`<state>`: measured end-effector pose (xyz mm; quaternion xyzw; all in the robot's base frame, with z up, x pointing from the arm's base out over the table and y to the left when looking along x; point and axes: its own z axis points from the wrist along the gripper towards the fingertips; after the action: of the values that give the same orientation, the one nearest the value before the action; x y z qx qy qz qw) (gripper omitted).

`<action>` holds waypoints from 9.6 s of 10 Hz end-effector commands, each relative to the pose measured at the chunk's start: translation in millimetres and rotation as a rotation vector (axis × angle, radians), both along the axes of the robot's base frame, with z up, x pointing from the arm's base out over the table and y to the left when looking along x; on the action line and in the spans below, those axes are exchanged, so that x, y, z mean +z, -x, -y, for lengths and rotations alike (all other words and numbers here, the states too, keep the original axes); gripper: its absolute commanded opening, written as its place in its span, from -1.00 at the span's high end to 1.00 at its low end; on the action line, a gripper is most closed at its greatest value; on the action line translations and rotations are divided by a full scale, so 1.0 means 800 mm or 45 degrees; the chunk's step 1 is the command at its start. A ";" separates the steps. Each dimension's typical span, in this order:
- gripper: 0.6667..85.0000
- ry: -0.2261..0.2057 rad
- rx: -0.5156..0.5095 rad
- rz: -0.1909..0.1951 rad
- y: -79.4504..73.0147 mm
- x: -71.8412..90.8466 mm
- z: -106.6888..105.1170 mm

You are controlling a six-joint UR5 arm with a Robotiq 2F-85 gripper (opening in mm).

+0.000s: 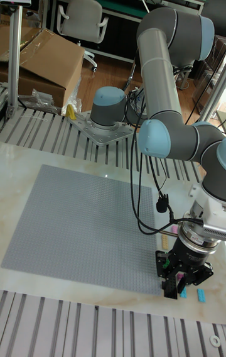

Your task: Stack small Lego blocks randomly, one at a time

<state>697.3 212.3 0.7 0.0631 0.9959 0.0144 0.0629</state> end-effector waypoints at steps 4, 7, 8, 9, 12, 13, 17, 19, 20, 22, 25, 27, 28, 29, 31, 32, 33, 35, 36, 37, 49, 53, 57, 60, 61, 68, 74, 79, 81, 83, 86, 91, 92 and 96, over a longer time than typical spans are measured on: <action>0.09 -0.010 0.000 -0.003 0.001 0.003 0.000; 0.09 -0.006 0.000 -0.001 0.001 0.003 0.002; 0.09 -0.006 0.000 -0.003 0.002 0.004 0.002; 0.09 -0.006 0.000 -0.005 0.004 0.006 0.002; 0.09 -0.001 0.004 0.003 0.002 0.002 0.005; 0.08 -0.001 0.006 0.005 0.001 0.002 0.005; 0.06 -0.003 0.007 0.009 -0.002 -0.001 0.003; 0.05 -0.003 0.007 0.012 -0.005 -0.001 0.002; 0.05 -0.001 0.005 0.012 -0.005 -0.001 0.002; 0.08 -0.001 0.007 0.012 -0.004 -0.002 0.003; 0.38 -0.005 -0.006 0.028 -0.006 -0.004 0.005; 0.99 0.018 -0.012 0.022 0.002 0.006 0.013; 0.99 0.020 -0.008 0.022 0.004 0.014 0.011; 0.99 0.023 -0.004 0.016 0.005 0.020 0.010; 0.99 0.022 0.037 -0.025 0.014 0.032 0.023; 0.99 0.012 0.068 -0.014 0.016 0.041 0.024; 0.99 -0.031 0.090 0.015 0.009 0.042 0.013; 0.99 -0.036 0.083 0.019 0.008 0.042 0.012; 0.99 -0.042 0.067 0.022 0.007 0.043 0.011; 0.99 -0.048 0.049 0.028 0.005 0.043 0.010; 0.99 0.037 0.112 -0.020 0.029 0.047 0.120; 0.99 0.025 0.111 -0.020 0.031 0.043 0.120; 0.99 0.036 0.155 -0.024 0.035 0.025 0.131; 0.99 0.032 0.188 -0.023 0.036 0.020 0.132; 0.99 0.035 0.194 -0.023 0.035 0.017 0.132; 0.99 -0.004 0.145 -0.008 0.034 0.015 0.128; 0.99 -0.023 0.115 -0.016 0.036 0.013 0.126; 0.99 -0.019 0.119 -0.018 0.035 0.010 0.127; 0.99 -0.021 0.119 -0.020 0.036 0.010 0.126; 0.99 -0.021 0.121 -0.018 0.035 0.008 0.126; 0.99 -0.027 0.117 -0.019 0.036 0.008 0.125; 0.99 -0.034 0.113 -0.019 0.036 0.007 0.123; 0.99 -0.034 0.111 -0.019 0.036 0.007 0.123; 0.98 -0.021 0.104 -0.032 0.039 0.006 0.127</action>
<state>666.7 110.8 4.8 0.0174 0.9983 0.0211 0.0514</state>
